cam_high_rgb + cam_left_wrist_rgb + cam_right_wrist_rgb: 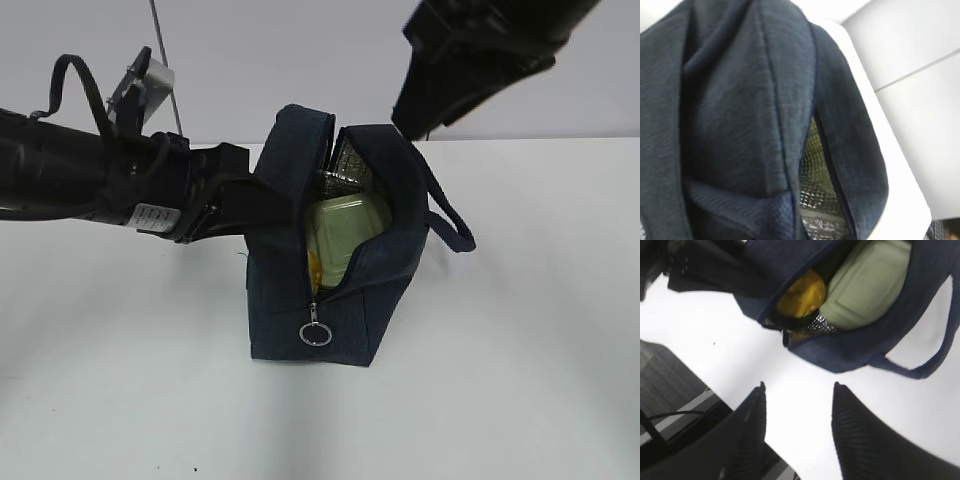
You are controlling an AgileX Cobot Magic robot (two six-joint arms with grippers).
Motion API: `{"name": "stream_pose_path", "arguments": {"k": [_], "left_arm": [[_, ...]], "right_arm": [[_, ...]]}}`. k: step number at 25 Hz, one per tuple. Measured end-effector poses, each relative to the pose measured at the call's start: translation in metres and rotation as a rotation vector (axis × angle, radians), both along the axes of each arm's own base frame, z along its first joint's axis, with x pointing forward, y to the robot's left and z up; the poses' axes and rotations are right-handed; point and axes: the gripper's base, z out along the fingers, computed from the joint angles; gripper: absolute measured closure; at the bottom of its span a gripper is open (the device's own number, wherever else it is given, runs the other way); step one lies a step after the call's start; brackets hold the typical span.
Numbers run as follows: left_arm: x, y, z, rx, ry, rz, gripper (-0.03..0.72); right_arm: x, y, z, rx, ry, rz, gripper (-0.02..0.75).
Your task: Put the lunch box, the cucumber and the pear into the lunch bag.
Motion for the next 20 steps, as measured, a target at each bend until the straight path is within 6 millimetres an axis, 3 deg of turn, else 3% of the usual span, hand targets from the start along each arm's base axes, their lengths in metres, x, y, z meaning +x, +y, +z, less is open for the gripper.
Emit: {"name": "stream_pose_path", "arguments": {"k": [4, 9, 15, 20], "left_arm": [[-0.001, -0.001, 0.000, 0.023, -0.065, -0.056, 0.397], [-0.003, 0.000, -0.001, 0.057, -0.095, -0.094, 0.393], [-0.004, 0.001, -0.003, 0.083, -0.108, -0.115, 0.395], [-0.003, 0.002, -0.004, 0.108, -0.124, -0.121, 0.455]], "right_arm": [[-0.028, -0.009, -0.020, 0.035, 0.002, 0.022, 0.394], [-0.058, -0.014, -0.060, 0.139, -0.034, 0.074, 0.395], [-0.079, -0.007, -0.114, 0.311, -0.147, 0.230, 0.395], [-0.084, -0.006, -0.155, 0.384, -0.195, 0.237, 0.406]]}}
